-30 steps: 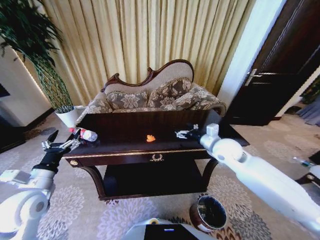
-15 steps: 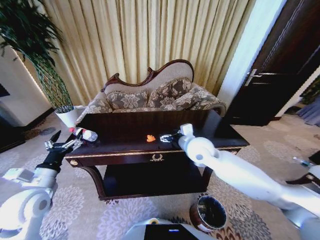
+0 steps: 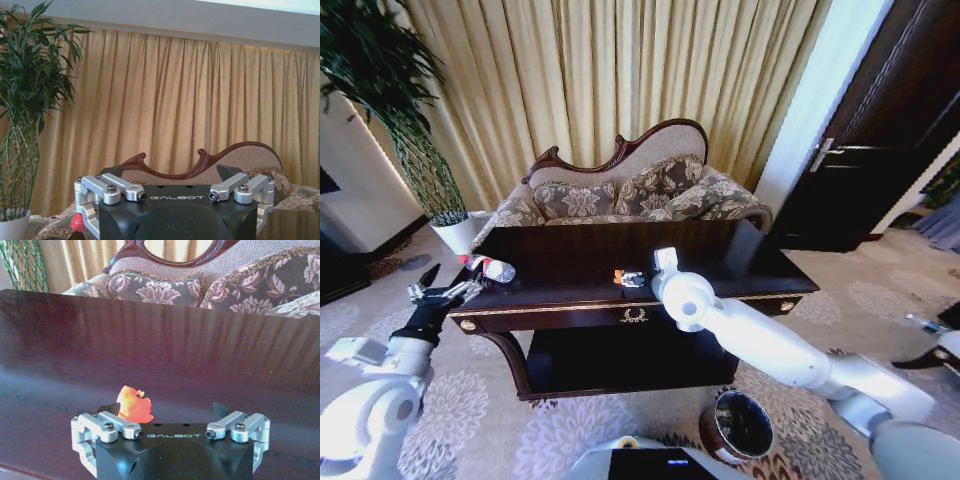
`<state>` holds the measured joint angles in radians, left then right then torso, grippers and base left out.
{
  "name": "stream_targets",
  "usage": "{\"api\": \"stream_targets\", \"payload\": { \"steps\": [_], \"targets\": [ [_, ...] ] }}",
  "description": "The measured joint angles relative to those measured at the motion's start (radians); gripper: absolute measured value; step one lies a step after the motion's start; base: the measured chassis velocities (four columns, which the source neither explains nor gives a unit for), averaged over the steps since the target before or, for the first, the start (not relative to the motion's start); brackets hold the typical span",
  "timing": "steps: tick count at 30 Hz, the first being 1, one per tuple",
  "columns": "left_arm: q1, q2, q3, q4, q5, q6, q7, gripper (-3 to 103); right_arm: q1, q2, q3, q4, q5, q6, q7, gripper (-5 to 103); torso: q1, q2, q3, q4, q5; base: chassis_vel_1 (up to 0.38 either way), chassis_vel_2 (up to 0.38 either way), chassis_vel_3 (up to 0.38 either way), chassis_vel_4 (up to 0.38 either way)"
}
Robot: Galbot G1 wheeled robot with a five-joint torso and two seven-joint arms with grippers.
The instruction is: Move to the front of the table and place the trash on the table into the trash bin.
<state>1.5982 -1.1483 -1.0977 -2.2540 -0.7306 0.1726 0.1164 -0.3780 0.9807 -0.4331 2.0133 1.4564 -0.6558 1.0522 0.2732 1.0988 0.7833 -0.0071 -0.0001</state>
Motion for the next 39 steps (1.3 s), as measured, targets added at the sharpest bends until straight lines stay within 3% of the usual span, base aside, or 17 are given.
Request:
{"api": "stream_targets", "payload": {
  "steps": [15,16,18,21,24,27,30,31,33,34,36,37,38,39],
  "targets": [
    [0.005,-0.007,-0.013,0.01,-0.005,-0.015,0.003,100,0.005,0.049,-0.034,-0.032,-0.012,0.009,0.008,103,0.0,0.0,0.0,0.0001,0.0001,0.0,0.0,0.0,0.0],
    [0.005,-0.007,-0.014,0.01,-0.005,-0.016,0.004,100,0.007,0.051,-0.038,-0.037,-0.014,0.009,0.008,97,0.0,0.0,0.0,0.0001,0.0001,0.0,0.0,0.0,0.0],
    [0.004,-0.007,-0.016,0.01,-0.006,-0.017,0.004,100,0.009,0.051,-0.039,-0.038,-0.015,0.009,0.007,97,0.0,0.0,0.0,0.0001,0.0,0.0,0.0,0.0,0.0],
    [0.003,-0.007,-0.018,0.009,-0.009,-0.017,0.004,100,0.01,0.051,-0.04,-0.042,-0.017,0.009,0.003,88,0.0,0.0,0.0,0.0001,0.0,0.0,0.0,0.0,0.0],
    [0.001,-0.007,-0.019,0.01,-0.009,-0.021,0.004,100,0.01,0.048,-0.044,-0.044,-0.026,0.01,-0.006,72,0.0,0.0,0.0,0.0,0.0002,0.0,0.0,0.0,0.0],
    [0.0,-0.008,-0.018,0.011,-0.009,-0.023,0.004,100,0.01,0.047,-0.045,-0.044,-0.028,0.012,-0.008,66,0.0,0.0,0.0,0.0,0.0001,0.0,0.0,0.0,0.0],
    [0.0,-0.009,-0.017,0.012,-0.009,-0.024,0.004,100,0.008,0.047,-0.046,-0.045,-0.03,0.015,-0.01,50,0.0,0.0,0.0,0.0,0.0001,0.0,0.0,0.0,0.0],
    [0.0,-0.009,-0.017,0.012,-0.009,-0.024,0.004,100,0.008,0.047,-0.046,-0.045,-0.03,0.015,-0.01,50,0.0,0.0,0.0,0.0,0.0001,0.0,0.0,0.0,0.0],
    [-0.005,-0.007,-0.017,0.015,-0.01,-0.025,0.003,100,0.008,0.05,-0.046,-0.048,-0.034,0.018,-0.012,34,0.0,0.0,0.0,0.0,0.0001,0.0,0.0,0.0,0.0],
    [-0.005,-0.007,-0.017,0.015,-0.01,-0.025,0.003,100,0.008,0.05,-0.046,-0.048,-0.034,0.018,-0.012,34,0.0,0.0,0.0,0.0,0.0001,0.0,0.0,0.0,0.0],
    [-0.007,-0.006,-0.017,0.015,-0.01,-0.025,0.003,100,0.008,0.052,-0.046,-0.05,-0.037,0.021,-0.013,23,0.0,0.0,0.0,0.0,0.0001,0.0,0.0,0.0,0.0],
    [-0.007,-0.006,-0.017,0.015,-0.01,-0.025,0.003,100,0.008,0.052,-0.046,-0.05,-0.037,0.021,-0.013,23,0.0,0.0,0.0,0.0,0.0001,0.0,0.0,0.0,0.0],
    [-0.007,-0.006,-0.017,0.016,-0.01,-0.026,0.003,100,0.008,0.052,-0.046,-0.05,-0.04,0.024,-0.013,13,0.0,0.0,0.0,0.0001,0.0001,0.0,0.0,0.0,0.0],
    [-0.007,-0.006,-0.017,0.016,-0.011,-0.026,0.002,100,0.008,0.052,-0.046,-0.051,-0.042,0.028,-0.014,13,0.0,0.0,0.0,0.0001,0.0001,0.0,0.0,0.0,0.0]
  ]
}}
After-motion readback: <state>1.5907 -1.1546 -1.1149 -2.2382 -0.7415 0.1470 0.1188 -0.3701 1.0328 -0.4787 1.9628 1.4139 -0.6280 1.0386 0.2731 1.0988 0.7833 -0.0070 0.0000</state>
